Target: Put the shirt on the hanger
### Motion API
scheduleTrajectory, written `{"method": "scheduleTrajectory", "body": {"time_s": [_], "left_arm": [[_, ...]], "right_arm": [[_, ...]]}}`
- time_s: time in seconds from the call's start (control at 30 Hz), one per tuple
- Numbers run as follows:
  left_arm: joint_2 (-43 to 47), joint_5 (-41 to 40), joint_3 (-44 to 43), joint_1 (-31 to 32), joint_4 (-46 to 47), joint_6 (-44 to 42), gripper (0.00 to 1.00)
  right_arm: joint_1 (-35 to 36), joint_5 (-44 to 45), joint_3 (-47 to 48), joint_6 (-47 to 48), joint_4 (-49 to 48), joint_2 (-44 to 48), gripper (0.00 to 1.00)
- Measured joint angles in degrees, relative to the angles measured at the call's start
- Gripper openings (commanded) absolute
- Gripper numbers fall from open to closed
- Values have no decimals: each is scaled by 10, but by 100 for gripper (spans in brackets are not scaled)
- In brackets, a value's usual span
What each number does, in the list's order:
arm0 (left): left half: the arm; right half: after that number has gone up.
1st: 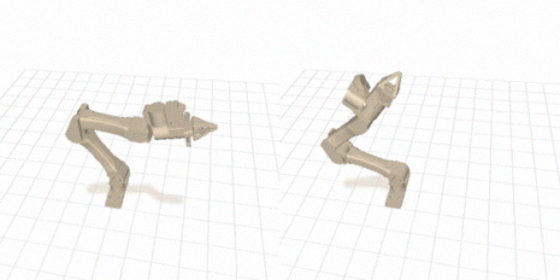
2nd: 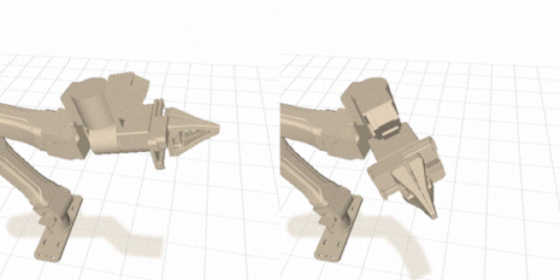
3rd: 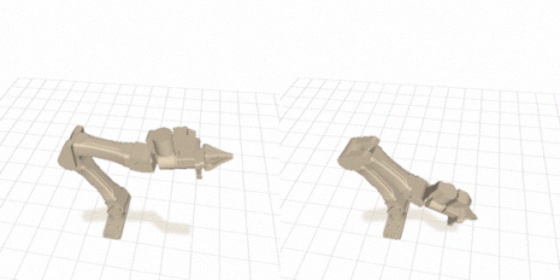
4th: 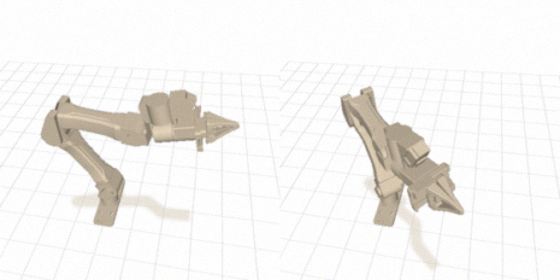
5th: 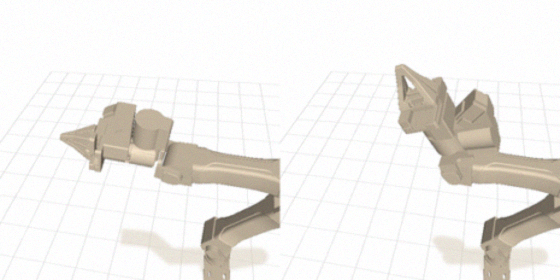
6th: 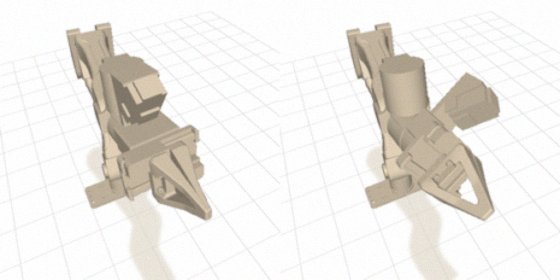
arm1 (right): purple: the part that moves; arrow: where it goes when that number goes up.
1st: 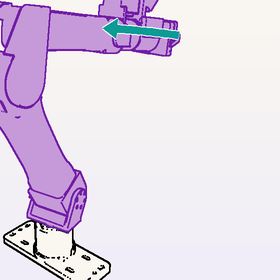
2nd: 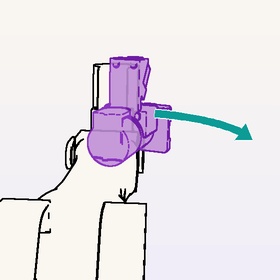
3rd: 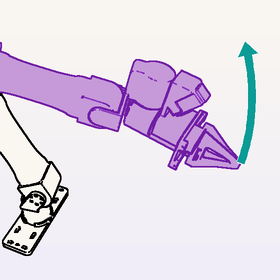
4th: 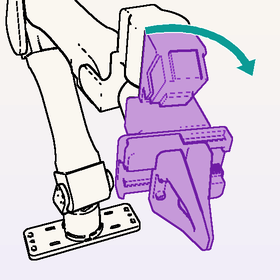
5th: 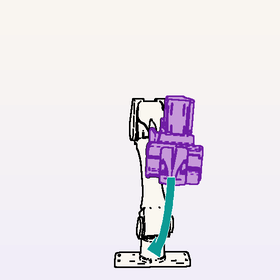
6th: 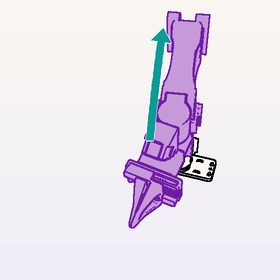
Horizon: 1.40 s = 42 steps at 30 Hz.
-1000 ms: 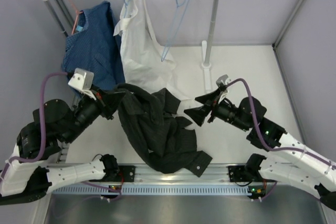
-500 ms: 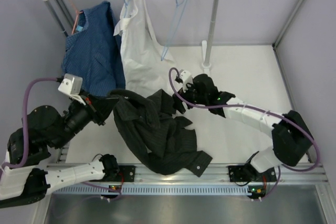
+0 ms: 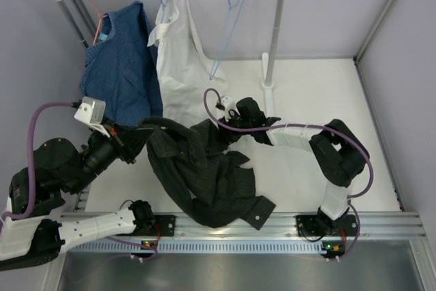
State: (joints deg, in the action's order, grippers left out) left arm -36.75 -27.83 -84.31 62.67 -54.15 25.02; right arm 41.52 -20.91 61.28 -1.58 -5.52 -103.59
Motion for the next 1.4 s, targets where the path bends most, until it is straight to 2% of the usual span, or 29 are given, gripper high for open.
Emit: {"method": "scheduleTrajectory", "body": {"time_s": [0.03, 0.07, 0.1, 0.2, 0.3, 0.5, 0.63, 0.77, 0.87, 0.97, 1.03, 1.13, 1.27, 1.33, 1.4], "left_arm": [[0, 0, 0, 0, 0, 0, 0], [0, 0, 0, 0, 0, 0, 0], [0, -1, 0, 0, 0, 0, 0], [0, -6, 0, 0, 0, 0, 0], [2, -26, 2, 0, 0, 2, 0], [-11, -143, 7, 0, 1, 10, 0], [-80, -203, -6, 0, 13, 7, 0], [-192, -238, -88, 0, 25, -18, 0], [-297, -248, -209, -5, 42, -52, 0], [-388, -192, -324, -56, 52, -64, 0], [-422, -129, -344, -123, 59, -55, 0], [-450, -45, -314, -189, 62, -35, 0], [-450, 69, -182, -198, 84, -16, 0], [-451, 147, -99, -197, 94, -4, 0], [-451, 194, -53, -193, 100, 4, 0]], "right_arm": [[0, 2, -1, -3, -7, -1, 14], [0, 6, -2, -5, -14, -1, 2], [0, 11, -3, -11, -24, 0, 0], [0, 47, -29, -27, -47, 29, 0], [0, 85, -73, -42, -42, 96, 0], [-1, 193, -119, -73, 11, 311, 0], [0, 295, -116, -94, 107, 464, 0], [0, 402, -32, -103, 268, 565, 0], [0, 460, 90, -100, 376, 593, 0], [0, 508, 203, -95, 443, 604, 0], [0, 537, 248, -94, 474, 616, 0], [-1, 559, 245, -95, 509, 640, 0], [-1, 560, 153, -113, 541, 651, 0], [-1, 561, 84, -136, 563, 649, 40], [-1, 564, 39, -148, 589, 640, 57]]}}
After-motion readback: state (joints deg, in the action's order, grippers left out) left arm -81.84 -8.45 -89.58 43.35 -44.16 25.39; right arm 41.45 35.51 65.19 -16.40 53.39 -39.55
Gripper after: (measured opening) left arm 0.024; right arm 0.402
